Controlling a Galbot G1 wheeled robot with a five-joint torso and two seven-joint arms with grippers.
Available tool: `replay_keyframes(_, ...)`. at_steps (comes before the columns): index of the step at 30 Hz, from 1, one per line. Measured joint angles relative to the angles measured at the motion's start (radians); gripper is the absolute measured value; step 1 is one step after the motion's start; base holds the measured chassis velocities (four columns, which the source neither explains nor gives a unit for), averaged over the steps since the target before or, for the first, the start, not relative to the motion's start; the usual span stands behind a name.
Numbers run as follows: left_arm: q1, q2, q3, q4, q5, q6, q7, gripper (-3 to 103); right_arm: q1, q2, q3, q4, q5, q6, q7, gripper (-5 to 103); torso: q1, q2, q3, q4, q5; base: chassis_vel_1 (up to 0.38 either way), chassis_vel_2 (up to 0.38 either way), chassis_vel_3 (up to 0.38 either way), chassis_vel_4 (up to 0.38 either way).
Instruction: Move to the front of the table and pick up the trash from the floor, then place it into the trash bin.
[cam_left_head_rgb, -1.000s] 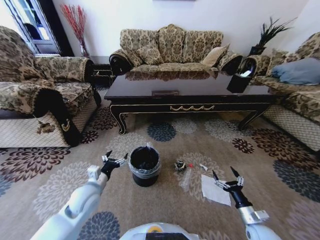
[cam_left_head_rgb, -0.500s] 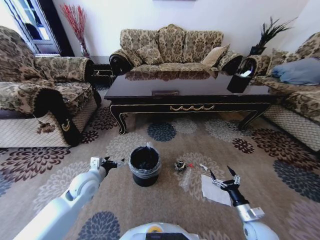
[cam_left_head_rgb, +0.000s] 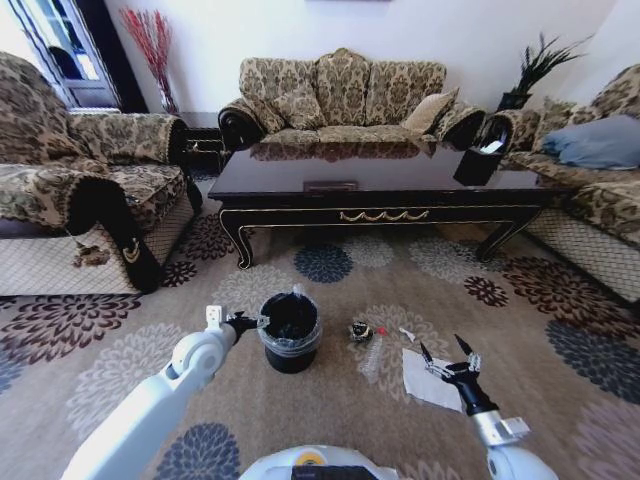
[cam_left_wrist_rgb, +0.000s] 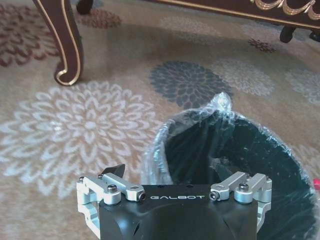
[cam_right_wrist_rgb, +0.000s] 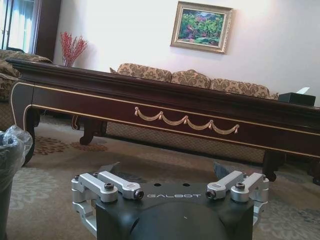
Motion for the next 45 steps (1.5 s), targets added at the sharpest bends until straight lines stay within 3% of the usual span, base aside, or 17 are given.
replay_keyframes(9,-0.048,-0.032,0.044,0.066,-0.051,0.033,-0.058,103,-0.001,0.003,0.002,-0.002,0.0,-0.001,0.004,100,0.0,0.0,0.0,0.0002,-0.0001,0.0,0.0,0.0,0.0)
replay_keyframes(11,-0.058,-0.046,0.049,0.095,-0.05,0.039,-0.071,91,-0.005,0.006,0.003,-0.008,0.001,-0.001,0.004,100,0.0,0.0,0.0,0.0001,-0.0001,0.0,0.0,0.0,0.0)
replay_keyframes(13,-0.062,-0.052,0.052,0.103,-0.052,0.04,-0.076,91,-0.005,0.008,0.003,-0.009,0.0,-0.001,0.004,100,0.0,0.0,0.0,0.0001,-0.0001,0.0,0.0,0.0,0.0)
replay_keyframes(17,-0.075,-0.062,0.058,0.123,-0.064,0.045,-0.099,68,-0.006,0.011,0.001,-0.009,0.0,-0.001,0.005,100,0.0,0.0,0.0,0.0001,-0.0001,0.0,0.0,0.0,0.0)
replay_keyframes(19,-0.076,-0.063,0.058,0.124,-0.068,0.046,-0.104,68,-0.006,0.011,0.001,-0.009,0.001,-0.001,0.005,100,0.0,0.0,0.0,0.0001,-0.0001,0.0,0.0,0.0,0.0)
replay_keyframes(23,-0.068,-0.063,0.058,0.129,-0.076,0.053,-0.115,47,-0.007,0.011,0.001,-0.008,0.004,-0.001,0.005,100,0.0,0.0,0.0,0.0,-0.0001,0.0,0.0,0.0,0.0)
replay_keyframes(25,-0.065,-0.064,0.059,0.13,-0.073,0.053,-0.115,47,-0.007,0.011,0.002,-0.008,0.005,-0.001,0.005,100,0.0,0.0,0.0,0.0,-0.0001,0.0,0.0,0.0,0.0)
replay_keyframes(29,-0.049,-0.075,0.059,0.133,-0.06,0.05,-0.125,26,-0.01,0.01,0.002,-0.009,0.009,-0.001,0.005,100,0.0,0.0,0.0,0.0,-0.0001,0.0,0.0,0.0,0.0)
replay_keyframes(31,-0.048,-0.075,0.059,0.132,-0.059,0.05,-0.126,26,-0.01,0.01,0.002,-0.009,0.01,-0.001,0.005,100,0.0,0.0,0.0,0.0,-0.0001,0.0,0.0,0.0,0.0)
replay_keyframes(34,-0.043,-0.067,0.053,0.126,-0.059,0.05,-0.135,9,-0.007,0.007,0.002,-0.008,0.012,-0.002,0.005,100,0.0,0.0,0.0,0.0,-0.0002,0.0,0.0,0.0,0.0)
replay_keyframes(36,-0.041,-0.063,0.048,0.124,-0.058,0.051,-0.139,9,-0.007,0.007,0.002,-0.008,0.012,-0.002,0.005,100,0.0,0.0,0.0,0.0001,-0.0002,0.0,0.0,0.0,0.0)
replay_keyframes(37,-0.037,-0.057,0.041,0.122,-0.059,0.053,-0.141,3,-0.006,0.007,0.0,-0.008,0.012,-0.003,0.005,100,0.0,0.0,0.0,0.0003,0.0002,0.0,0.0,0.0,0.0)
replay_keyframes(45,-0.017,-0.041,0.011,0.108,-0.063,0.054,-0.141,2,-0.001,0.007,-0.007,-0.011,0.01,-0.005,0.005,100,0.0,0.0,0.0,0.0,-0.0003,0.0,0.0,0.0,0.0)
